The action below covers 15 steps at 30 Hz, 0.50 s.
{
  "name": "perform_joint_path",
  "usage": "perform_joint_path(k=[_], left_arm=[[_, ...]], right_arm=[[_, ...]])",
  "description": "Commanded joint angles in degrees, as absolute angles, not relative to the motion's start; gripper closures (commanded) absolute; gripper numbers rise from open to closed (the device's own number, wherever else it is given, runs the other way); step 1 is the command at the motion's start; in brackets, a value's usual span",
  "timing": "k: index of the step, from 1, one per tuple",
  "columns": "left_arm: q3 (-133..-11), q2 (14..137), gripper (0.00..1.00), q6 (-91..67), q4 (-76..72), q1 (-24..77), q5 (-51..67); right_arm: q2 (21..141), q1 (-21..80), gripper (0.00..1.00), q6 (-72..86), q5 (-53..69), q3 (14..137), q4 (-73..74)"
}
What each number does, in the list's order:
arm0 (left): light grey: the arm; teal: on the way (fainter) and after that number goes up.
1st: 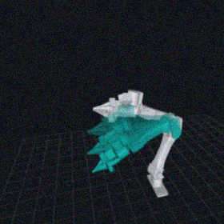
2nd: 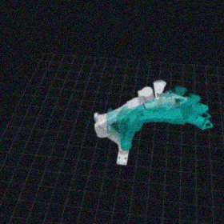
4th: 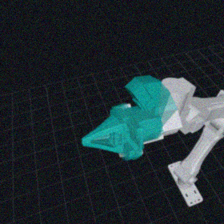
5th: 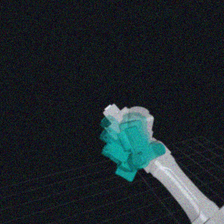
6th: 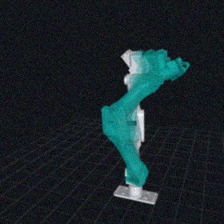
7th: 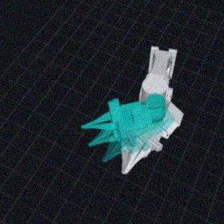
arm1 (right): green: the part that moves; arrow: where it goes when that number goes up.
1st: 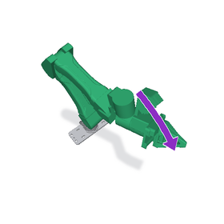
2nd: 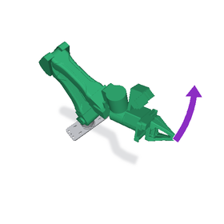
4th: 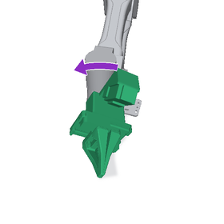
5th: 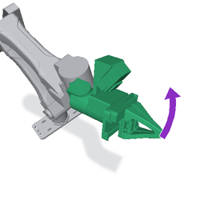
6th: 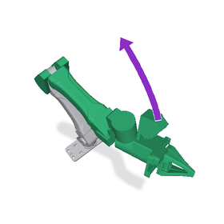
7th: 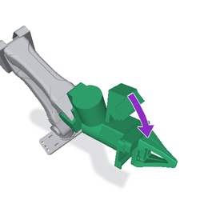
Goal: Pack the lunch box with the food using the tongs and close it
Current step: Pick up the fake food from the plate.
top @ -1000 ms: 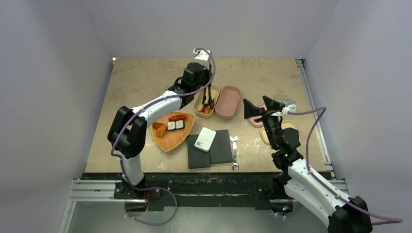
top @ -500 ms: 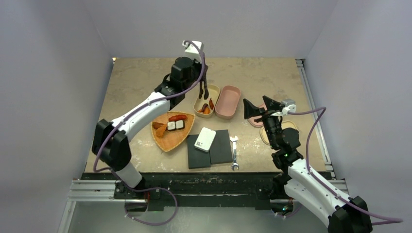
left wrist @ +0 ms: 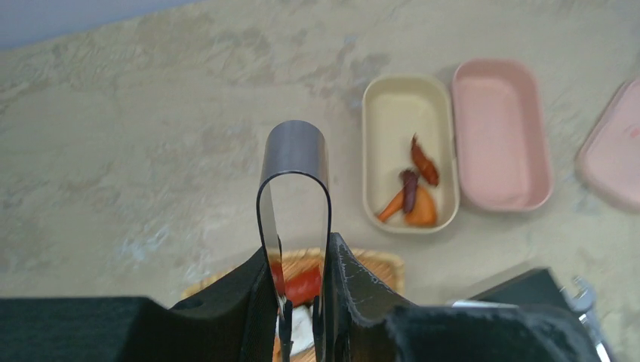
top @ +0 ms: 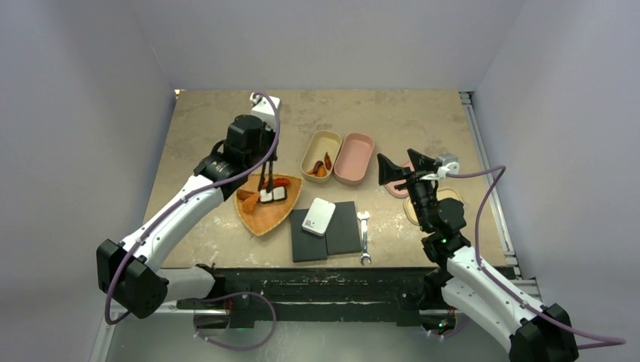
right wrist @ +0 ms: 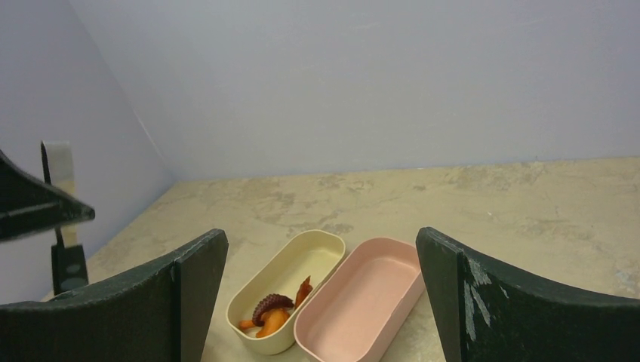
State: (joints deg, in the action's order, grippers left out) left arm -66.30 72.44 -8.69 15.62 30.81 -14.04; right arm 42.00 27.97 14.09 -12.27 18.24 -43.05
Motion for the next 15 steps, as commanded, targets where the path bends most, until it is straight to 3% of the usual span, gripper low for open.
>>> perform_joint_path(k=[1,15], left_arm=[[-63.3,69.3,0.80,-0.6,21.5,28.9,-10.2],[-51.3,64.7,0.75,4.8,10.9,20.2,4.3]], right_arm=[[41.4,28.0,0.01,13.7,-11.6,17.6,-45.9],[40.1,28.0,0.01,13.7,-11.6,17.6,-45.2]])
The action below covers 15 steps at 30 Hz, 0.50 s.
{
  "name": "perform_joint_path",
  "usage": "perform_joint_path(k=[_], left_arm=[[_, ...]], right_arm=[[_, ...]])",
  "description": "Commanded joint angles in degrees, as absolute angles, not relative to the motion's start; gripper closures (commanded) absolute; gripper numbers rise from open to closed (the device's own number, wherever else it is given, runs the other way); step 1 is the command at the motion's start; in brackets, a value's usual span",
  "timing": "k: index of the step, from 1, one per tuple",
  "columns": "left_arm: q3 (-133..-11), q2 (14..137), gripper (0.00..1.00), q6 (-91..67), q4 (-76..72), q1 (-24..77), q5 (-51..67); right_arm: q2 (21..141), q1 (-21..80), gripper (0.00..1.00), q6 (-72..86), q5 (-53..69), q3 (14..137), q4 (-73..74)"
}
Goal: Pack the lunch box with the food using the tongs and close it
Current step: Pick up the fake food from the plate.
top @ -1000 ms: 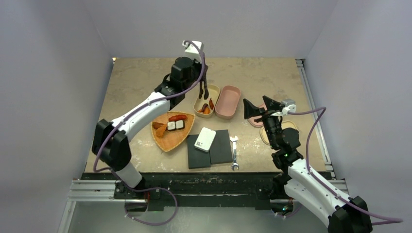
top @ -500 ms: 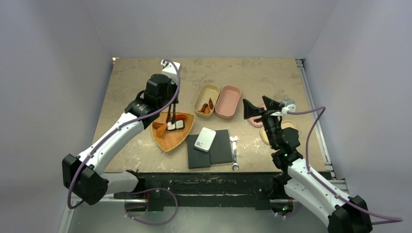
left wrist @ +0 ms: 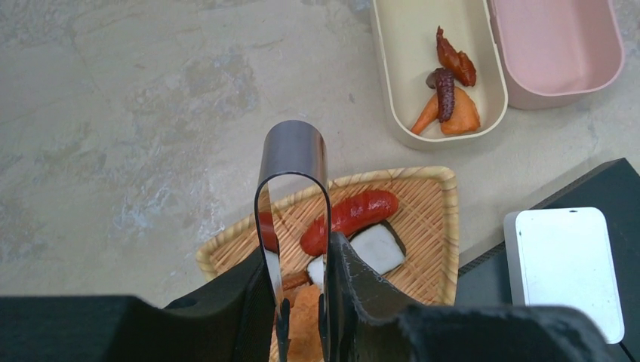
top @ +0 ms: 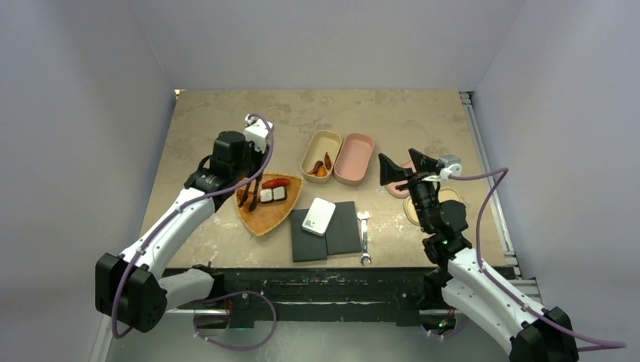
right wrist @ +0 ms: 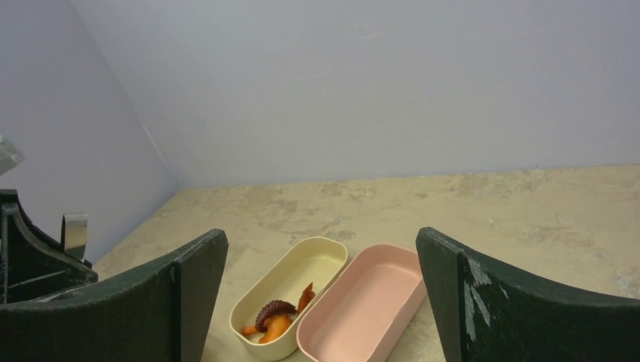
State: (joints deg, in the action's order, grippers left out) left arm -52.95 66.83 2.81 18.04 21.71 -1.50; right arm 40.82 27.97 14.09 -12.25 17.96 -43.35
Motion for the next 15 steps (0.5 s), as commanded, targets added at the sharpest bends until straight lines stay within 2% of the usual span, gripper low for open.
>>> perform_joint_path(k=[1,15], left_arm=[[-50.8,64.5,0.75,4.8,10.3,20.0,4.7],[-44.5,59.6,0.74,5.4,2.8,19.0,3.6]], right_arm=[[40.0,28.0,0.01,13.7,-11.6,17.6,-45.2],[40.7,28.0,0.01,13.8,-11.5,17.6,-45.5]])
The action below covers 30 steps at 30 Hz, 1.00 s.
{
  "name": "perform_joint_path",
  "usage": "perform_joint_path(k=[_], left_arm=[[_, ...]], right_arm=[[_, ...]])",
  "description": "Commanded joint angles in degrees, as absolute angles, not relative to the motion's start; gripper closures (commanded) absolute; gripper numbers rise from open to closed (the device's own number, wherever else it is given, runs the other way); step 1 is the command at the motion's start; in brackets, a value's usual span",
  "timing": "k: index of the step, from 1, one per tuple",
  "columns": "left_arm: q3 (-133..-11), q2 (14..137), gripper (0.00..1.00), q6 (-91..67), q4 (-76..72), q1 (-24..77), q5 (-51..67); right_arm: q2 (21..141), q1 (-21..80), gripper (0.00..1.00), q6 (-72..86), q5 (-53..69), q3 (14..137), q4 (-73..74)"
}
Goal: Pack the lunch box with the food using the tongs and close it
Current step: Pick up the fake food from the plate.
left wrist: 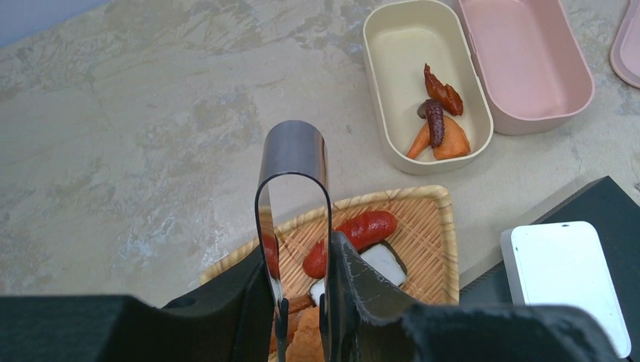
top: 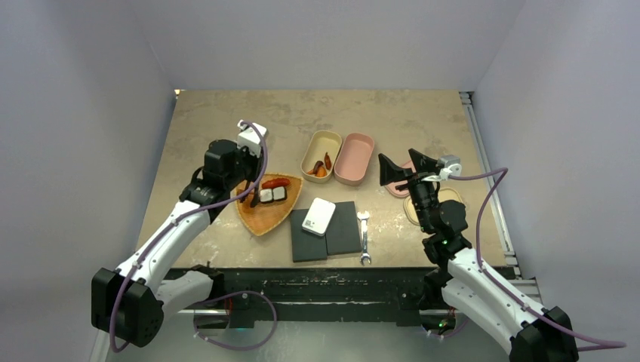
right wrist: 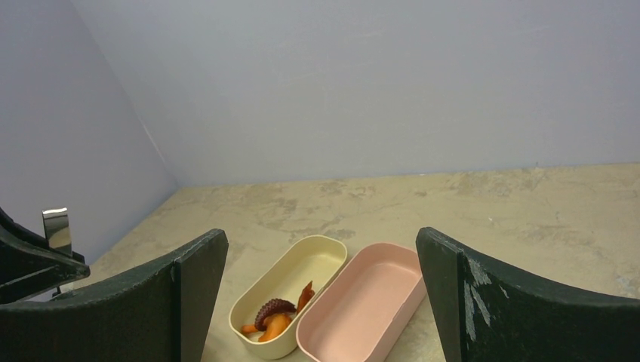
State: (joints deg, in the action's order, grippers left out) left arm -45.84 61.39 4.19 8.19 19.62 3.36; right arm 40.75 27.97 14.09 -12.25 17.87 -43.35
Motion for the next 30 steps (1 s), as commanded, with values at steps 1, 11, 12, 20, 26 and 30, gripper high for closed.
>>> perform_joint_path(k=[1,11,12,20,26,30], left_arm=[[-44.1,59.4,0.74,5.4,2.3,18.9,3.8],[-41.8,60.1,0.72,5.2,-2.0,18.6,6.1],[-41.4,60.1,0.72,5.3,-2.5,18.5,6.2],[-40.0,61.2,0.72,5.6,-3.0,18.3,5.8],[-39.6,62.0,0.71,6.1,-1.7,18.3,4.7],[-39.7,62.1,0.77,6.1,-0.8,18.3,3.4]], right_arm=[[40.8,28.0,0.01,13.7,-11.5,17.6,-45.5],[40.8,28.0,0.01,13.8,-11.3,17.5,-45.6],[40.8,28.0,0.01,13.8,-11.3,17.6,-45.6],[40.6,28.0,0.01,13.8,-11.1,17.5,-45.6],[40.6,28.0,0.01,13.9,-11.1,17.4,-45.6],[40.6,28.0,0.01,14.0,-11.1,17.4,-45.7]])
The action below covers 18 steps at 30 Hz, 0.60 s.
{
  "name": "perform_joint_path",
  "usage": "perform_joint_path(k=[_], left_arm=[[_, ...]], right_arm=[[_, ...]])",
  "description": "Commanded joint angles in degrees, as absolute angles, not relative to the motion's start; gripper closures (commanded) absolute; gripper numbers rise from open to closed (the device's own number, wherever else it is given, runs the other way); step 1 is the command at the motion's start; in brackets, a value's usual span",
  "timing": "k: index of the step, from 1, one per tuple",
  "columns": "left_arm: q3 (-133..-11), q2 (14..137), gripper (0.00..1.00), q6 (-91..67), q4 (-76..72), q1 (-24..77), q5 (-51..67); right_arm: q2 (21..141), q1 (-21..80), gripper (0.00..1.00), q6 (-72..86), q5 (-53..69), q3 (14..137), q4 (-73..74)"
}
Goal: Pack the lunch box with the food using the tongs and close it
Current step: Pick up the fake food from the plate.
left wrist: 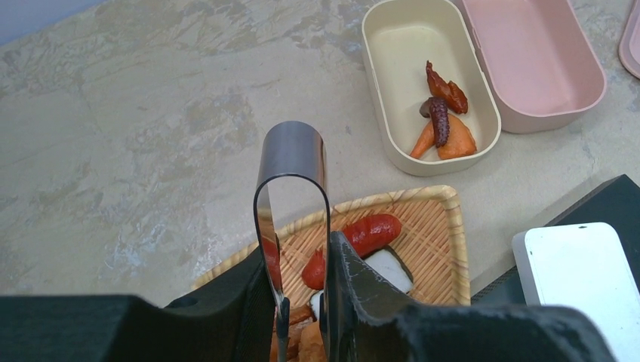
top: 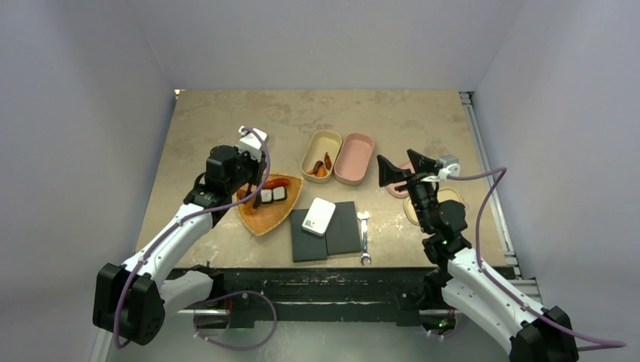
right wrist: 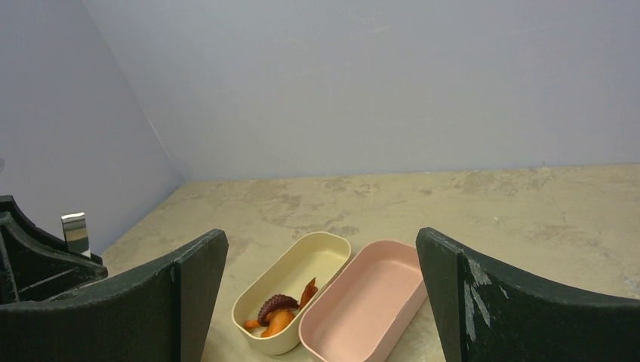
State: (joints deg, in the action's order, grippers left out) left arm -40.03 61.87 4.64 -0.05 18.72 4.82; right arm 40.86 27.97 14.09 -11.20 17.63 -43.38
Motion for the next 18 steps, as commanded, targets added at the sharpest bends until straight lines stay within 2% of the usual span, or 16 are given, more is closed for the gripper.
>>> perform_joint_path(k=[1,9,18], left_arm=[[-39.7,62.1,0.80,6.1,-0.5,18.3,3.1],[-40.0,56.9,1.00,3.4,-0.1,18.3,1.1],[-41.8,49.3,1.00,-3.6,6.0,18.3,-3.4]], right_arm=[[40.6,28.0,0.01,14.0,-11.1,17.3,-45.7],[40.3,28.0,0.01,13.9,-11.6,17.3,-45.6],[40.5,28.0,0.01,13.9,-11.9,17.1,-45.9]])
